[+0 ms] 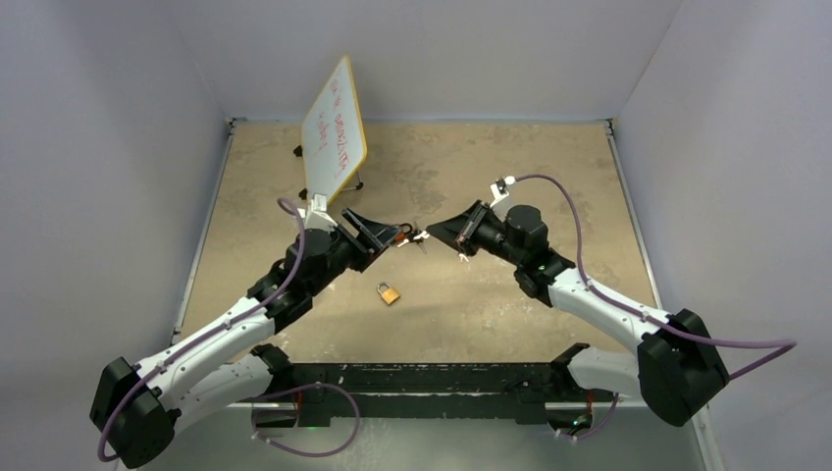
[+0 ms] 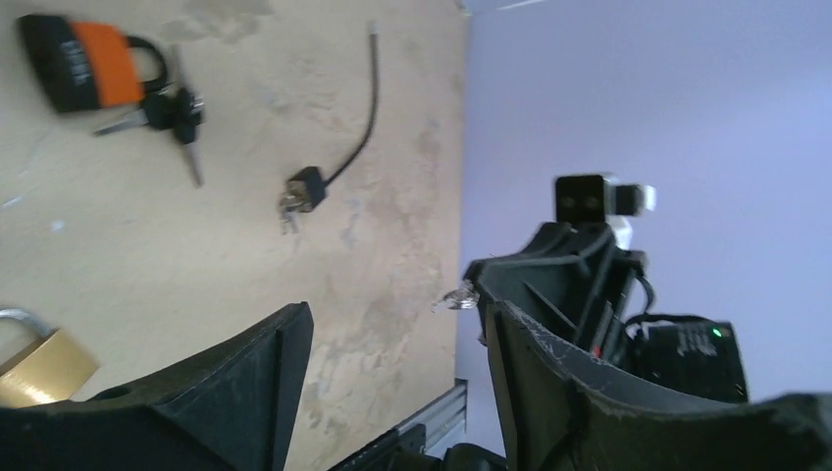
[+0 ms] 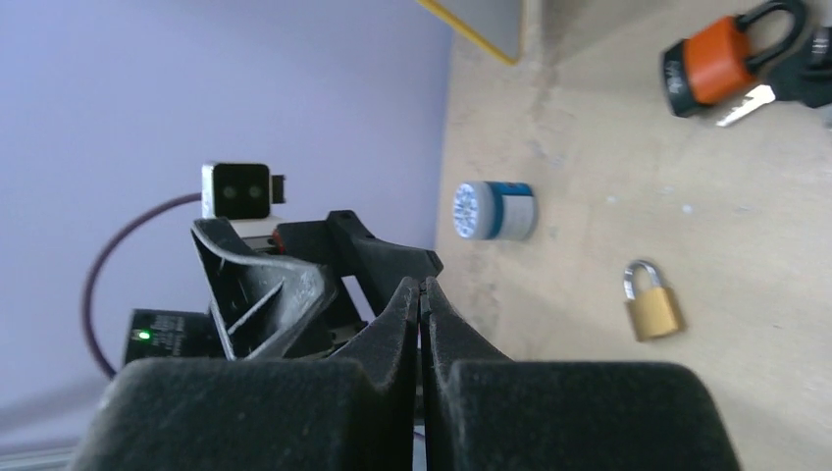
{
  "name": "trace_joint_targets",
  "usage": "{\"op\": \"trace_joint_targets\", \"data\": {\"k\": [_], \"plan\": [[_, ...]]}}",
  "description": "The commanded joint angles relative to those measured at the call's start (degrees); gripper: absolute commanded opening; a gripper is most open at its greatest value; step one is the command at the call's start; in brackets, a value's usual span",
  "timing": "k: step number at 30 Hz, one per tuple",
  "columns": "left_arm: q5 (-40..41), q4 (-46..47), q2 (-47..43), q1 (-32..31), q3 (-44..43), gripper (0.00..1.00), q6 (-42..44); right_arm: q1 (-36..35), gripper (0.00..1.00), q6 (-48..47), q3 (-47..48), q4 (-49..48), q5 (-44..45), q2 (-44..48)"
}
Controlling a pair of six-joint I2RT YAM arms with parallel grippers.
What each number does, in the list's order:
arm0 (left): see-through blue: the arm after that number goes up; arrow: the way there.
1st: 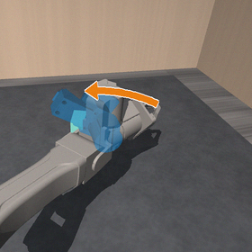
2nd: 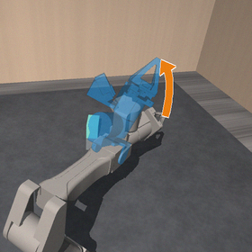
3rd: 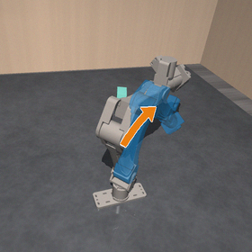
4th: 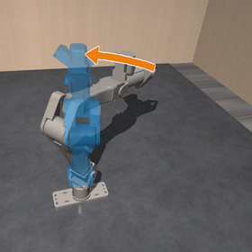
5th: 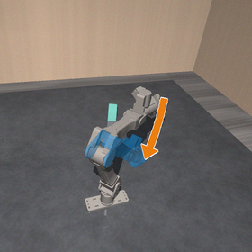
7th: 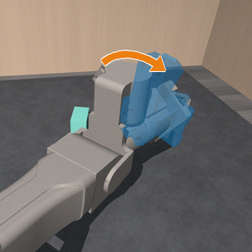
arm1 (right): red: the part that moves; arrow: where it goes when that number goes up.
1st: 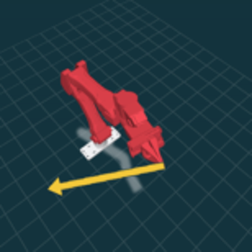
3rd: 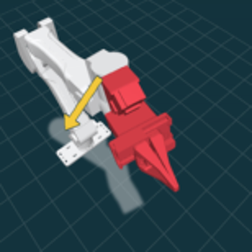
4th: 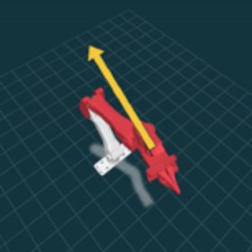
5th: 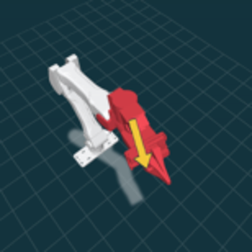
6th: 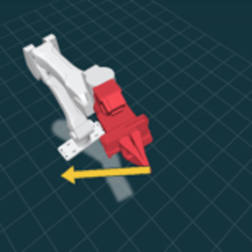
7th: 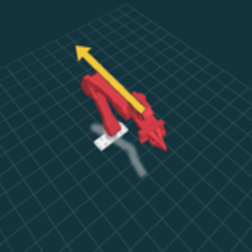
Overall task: Unlock with the key
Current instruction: Place the lock at the center of the board, then adjust the key.
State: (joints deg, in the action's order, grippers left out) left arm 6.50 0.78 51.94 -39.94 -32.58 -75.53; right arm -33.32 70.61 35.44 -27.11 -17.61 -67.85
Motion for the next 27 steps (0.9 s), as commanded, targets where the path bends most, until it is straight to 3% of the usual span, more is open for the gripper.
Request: {"op": "trace_joint_targets", "data": {"k": [1, 6, 12, 19, 27], "plan": [[-4.89, 17.3, -2.15, -0.32, 1.49, 0.66, 5.39, 0.1, 0.0, 9.6, 1.27, -10.18, -1.59, 0.93], [-7.85, 20.61, -1.54, -0.32, 1.95, 0.62, 3.75, 0.05, 0.0, 15.3, 0.21, -17.72, -3.13, 0.36], [-10.18, 26.22, 1.34, -0.31, 3.66, 0.59, -1.6, 0.05, 0.0, 16.17, -0.92, -19.74, -3.1, 1.09], [-12.25, 34.54, 5.48, -0.31, 5.02, 0.44, -6.05, 0.01, 0.0, 16.06, -1.44, -19.39, -3.95, 1.21], [-11.61, 36.05, 6.24, -0.31, 5.3, 0.47, -7.2, 0.01, 0.0, 15.96, -2.41, -19.43, -4.87, 0.75]]}}
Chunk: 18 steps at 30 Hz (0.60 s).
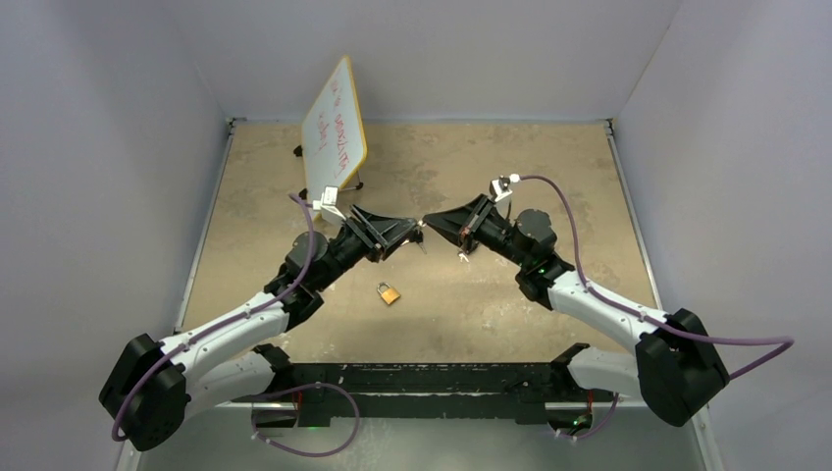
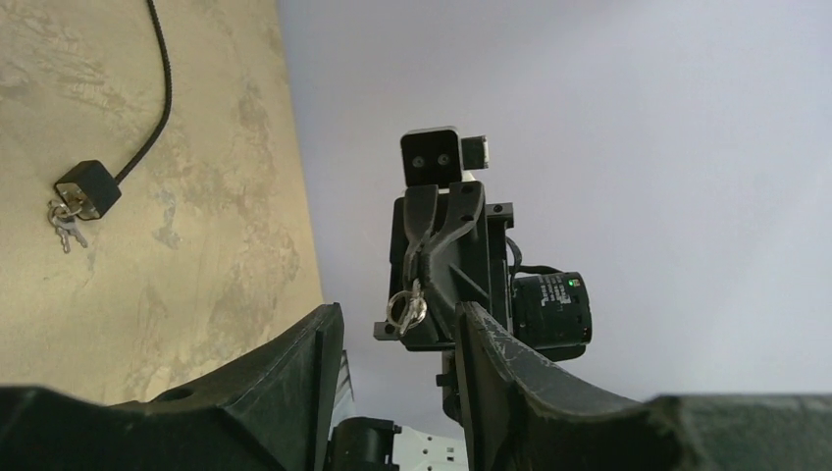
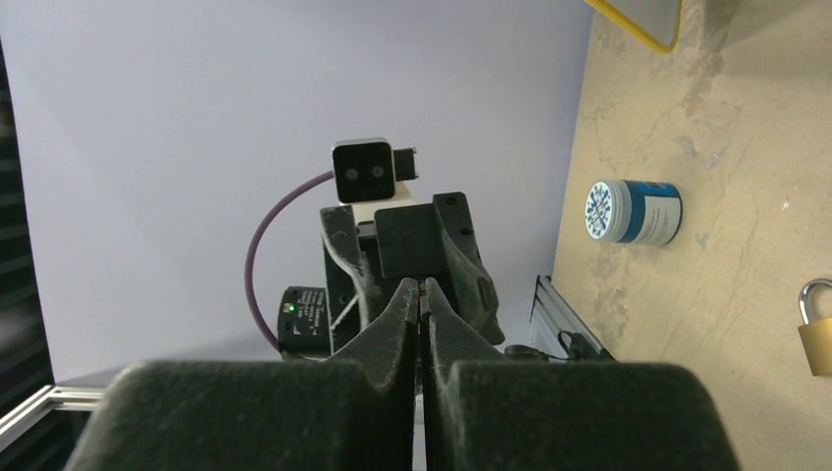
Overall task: Unlock with the key
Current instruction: Adjust the key.
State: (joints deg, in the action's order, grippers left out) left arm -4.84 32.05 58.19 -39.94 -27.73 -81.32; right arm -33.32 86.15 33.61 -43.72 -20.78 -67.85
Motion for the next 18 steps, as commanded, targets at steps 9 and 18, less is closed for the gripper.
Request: {"op": "trace_joint_targets", "data": {"k": [9, 18], "plan": [[-1.29, 4.52, 1.09, -0.31, 0.02, 0.27, -1.24, 0.05, 0.0, 1.16, -1.58, -4.12, -2.08, -0.05], [-1.02, 1.16, 0.45, -0.31, -1.94, 0.0, 1.74, 0.02, 0.0, 0.93, -2.04, -4.93, -2.89, -1.01]]}}
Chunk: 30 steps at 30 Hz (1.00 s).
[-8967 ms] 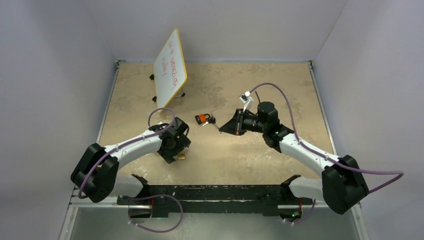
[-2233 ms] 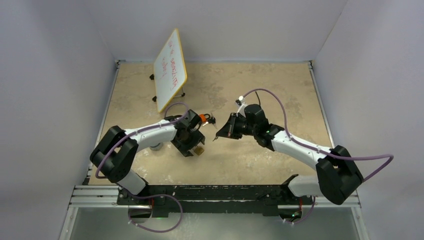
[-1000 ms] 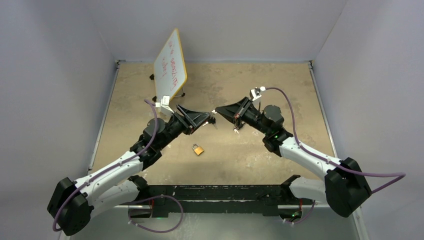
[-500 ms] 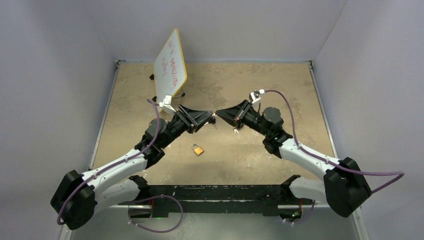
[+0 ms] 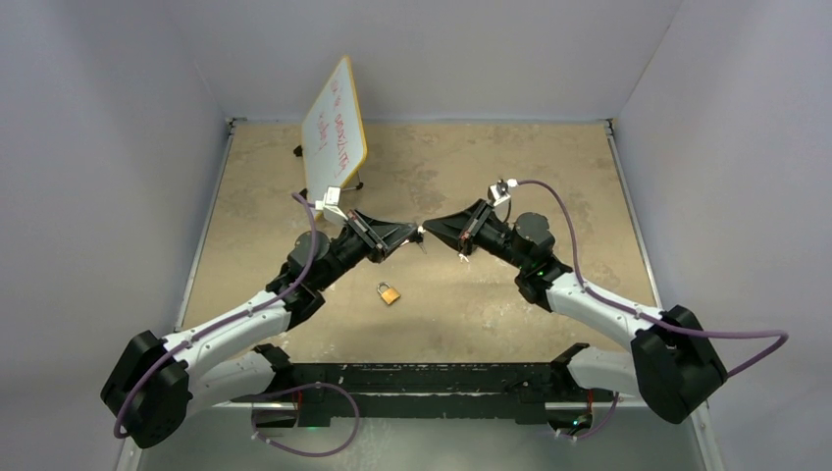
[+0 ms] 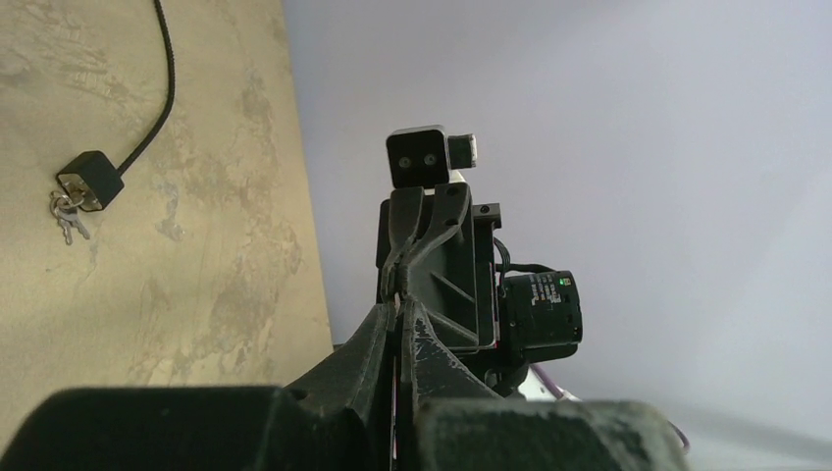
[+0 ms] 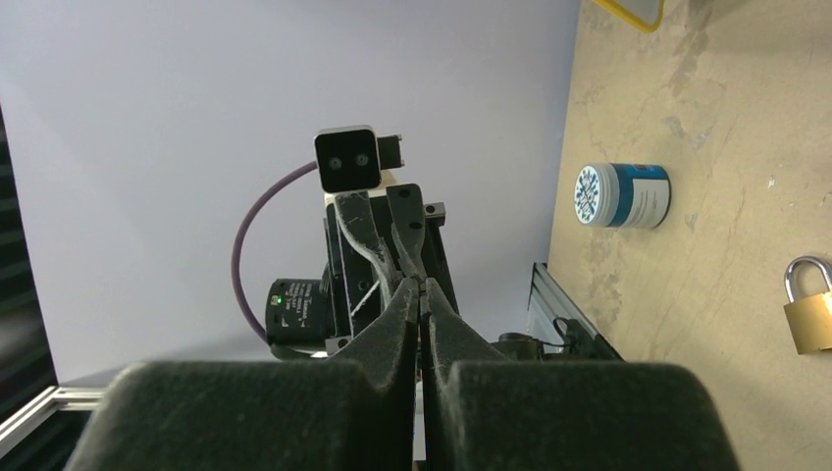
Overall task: Unlock with the key
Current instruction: Adjust the key.
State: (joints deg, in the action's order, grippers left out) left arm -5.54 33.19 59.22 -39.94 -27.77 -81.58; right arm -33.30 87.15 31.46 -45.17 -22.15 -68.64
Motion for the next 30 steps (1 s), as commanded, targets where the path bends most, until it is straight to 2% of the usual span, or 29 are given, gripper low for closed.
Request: {"op": "trace_joint_targets", "data": {"k": [1, 2, 4, 5, 7, 11, 14, 17, 19, 30], "plan": [[-0.42, -0.24, -0.72, -0.31, -1.92, 0.0, 2.61, 0.03, 0.05, -0.32, 0.22, -3.03, -2.6, -0.38], [-0.54, -0.79, -0.93, -0.31, -2.17, 0.0, 3.46, 0.25, 0.21, -0.96, 0.27, -2.74, -3.57, -0.56], [-0.96, -3.21, -1.63, -0.25, -3.13, 0.0, 6.19, 1.4, 0.46, -4.56, 0.58, -1.8, -5.83, -0.47], [-1.59, -5.18, -1.99, -0.16, -3.88, 0.0, 7.82, 2.07, 0.53, -6.55, 0.74, -2.0, -7.43, -0.44], [-3.98, -9.8, -2.58, 0.62, -6.2, 0.0, 11.67, 3.59, 0.58, -10.22, 1.57, -2.65, -11.74, -0.77], [-13.28, -18.46, -1.88, 2.49, -12.5, 0.0, 20.96, 6.13, 0.57, -15.04, 4.19, -6.99, -22.64, -3.24], [-22.11, -23.41, 0.2, 3.06, -17.31, 0.0, 27.01, 6.4, 0.56, -20.59, 6.47, -6.68, -31.17, -4.55], [-28.82, -26.3, 2.61, 3.07, -20.94, 0.0, 31.48, 6.35, 0.55, -26.29, 7.9, -3.7, -33.9, -2.72], [-30.48, -27.08, 2.83, 3.05, -22.21, 0.0, 34.02, 6.36, 0.53, -29.9, 9.6, -0.69, -35.38, -1.51], [-34.26, -25.12, 3.63, 3.07, -23.47, 0.0, 36.88, 6.4, 0.14, -33.63, 10.05, 2.26, -40.69, 1.34]]}}
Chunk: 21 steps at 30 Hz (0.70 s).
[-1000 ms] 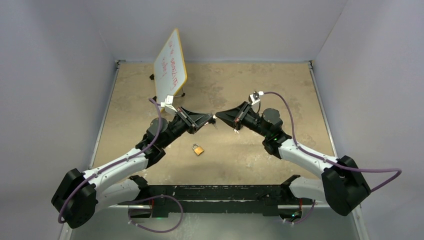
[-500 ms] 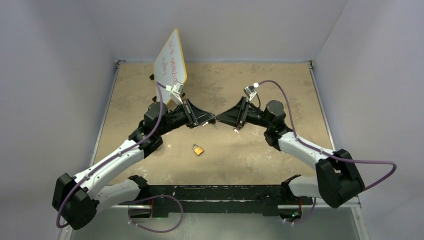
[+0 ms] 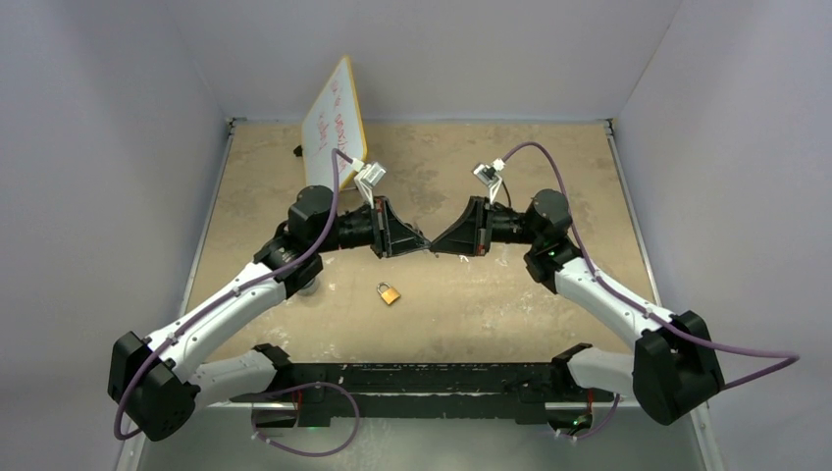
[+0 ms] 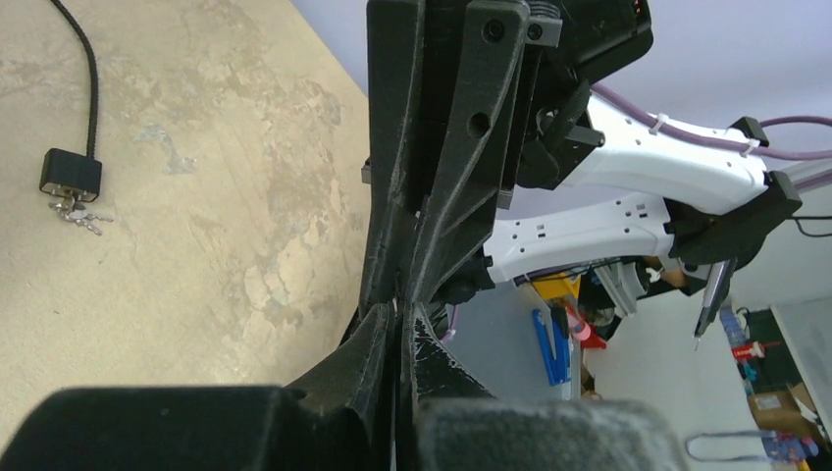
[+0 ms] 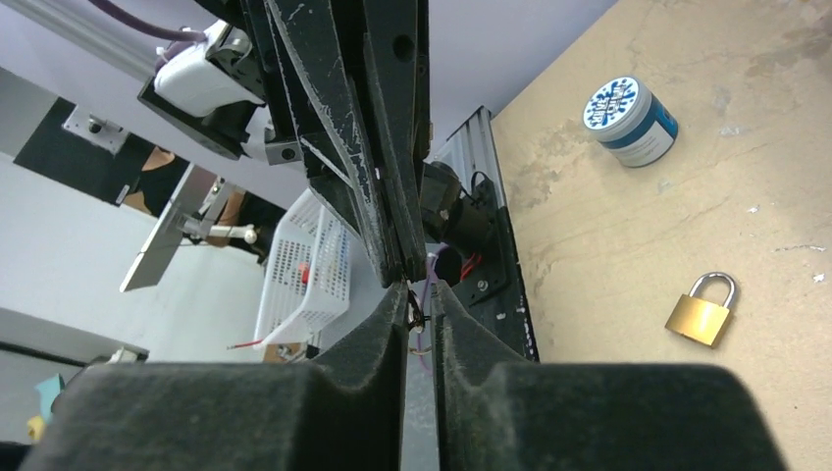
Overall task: Unlock with the key
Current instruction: Adjust the key.
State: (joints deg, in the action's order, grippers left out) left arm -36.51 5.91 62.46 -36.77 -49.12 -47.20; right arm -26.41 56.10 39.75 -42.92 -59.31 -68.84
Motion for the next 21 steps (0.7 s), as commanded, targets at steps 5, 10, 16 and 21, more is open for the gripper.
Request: {"op": "trace_joint_targets", "data": {"k": [5, 10, 16, 21], "plan": [[-2.87, 2.66, 0.33, -0.1, -2.1, 0.0, 2.54, -0.57, 0.0, -0.96, 2.27, -1.48, -3.98, 1.15], [-0.05, 3.07, 0.61, -0.07, -2.02, 0.0, 1.12, -0.57, 0.0, 0.65, 0.86, -3.15, -4.2, 1.28], [12.25, -2.99, -0.67, 0.12, -1.49, 0.49, -2.36, -0.63, 0.0, 0.54, -3.09, -0.93, 1.98, 2.86], [33.58, -23.76, -2.46, 0.2, -0.18, 0.66, -10.43, -0.57, 0.0, 0.29, -8.32, 2.77, 10.64, 2.72]]}}
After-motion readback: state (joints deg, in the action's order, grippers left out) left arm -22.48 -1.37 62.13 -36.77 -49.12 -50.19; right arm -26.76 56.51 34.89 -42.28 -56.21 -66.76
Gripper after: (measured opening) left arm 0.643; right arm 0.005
